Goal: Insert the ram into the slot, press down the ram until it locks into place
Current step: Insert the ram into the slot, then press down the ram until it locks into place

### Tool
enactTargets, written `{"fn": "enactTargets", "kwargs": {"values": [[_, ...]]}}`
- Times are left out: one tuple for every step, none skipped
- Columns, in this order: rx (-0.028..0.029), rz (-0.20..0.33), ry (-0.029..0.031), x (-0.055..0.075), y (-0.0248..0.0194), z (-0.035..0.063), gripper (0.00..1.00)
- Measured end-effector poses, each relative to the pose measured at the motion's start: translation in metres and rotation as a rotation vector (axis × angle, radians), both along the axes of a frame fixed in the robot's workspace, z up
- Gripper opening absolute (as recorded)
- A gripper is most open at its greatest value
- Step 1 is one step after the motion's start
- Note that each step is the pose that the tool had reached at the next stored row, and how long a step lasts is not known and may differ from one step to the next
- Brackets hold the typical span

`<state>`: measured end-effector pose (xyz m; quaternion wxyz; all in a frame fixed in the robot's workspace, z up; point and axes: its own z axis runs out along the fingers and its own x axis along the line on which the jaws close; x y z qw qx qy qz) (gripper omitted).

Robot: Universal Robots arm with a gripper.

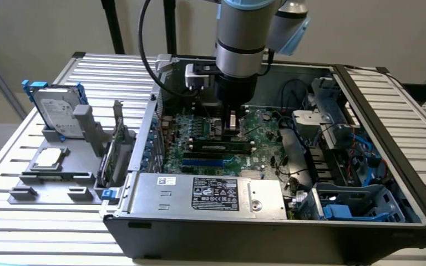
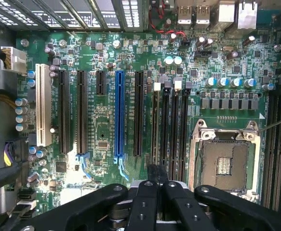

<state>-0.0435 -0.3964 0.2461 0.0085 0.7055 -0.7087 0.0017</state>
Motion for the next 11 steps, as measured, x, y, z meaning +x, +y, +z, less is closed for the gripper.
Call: {"fn": "enactTargets", "kwargs": {"values": [[-0.0001,0.0,0.0,0.0,0.0,0.0,0.1],[-0.0002,0.0,0.0001,-0.0001,0.0,0.0001,0.1],[-0.0002,0.0,0.0001,-0.0001,-0.0001,0.0001,0.1],[-0.0001,0.0,0.0001,-0.0001,-0.0001,0.0001,0.1],[0.0007,0.0,0.0001,-0.0003,-0.0001,0.0001,0.1],[0.0014,0.0,0.0001,-0.0004,-0.0001,0.0001,0.1],[0.0015,0.0,0.0001,-0.0004,-0.0001,0.0001,0.1],[0.0016,0.0,0.0001,-0.0004,-0.0001,0.0001,0.1],[0.0017,0.0,0.0001,-0.0004,-0.0001,0.0001,0.1],[0.0017,0.0,0.0001,-0.0004,0.0,0.0001,0.1],[0.0018,0.0,0.0001,-0.0004,-0.0001,0.0001,0.1]]}}
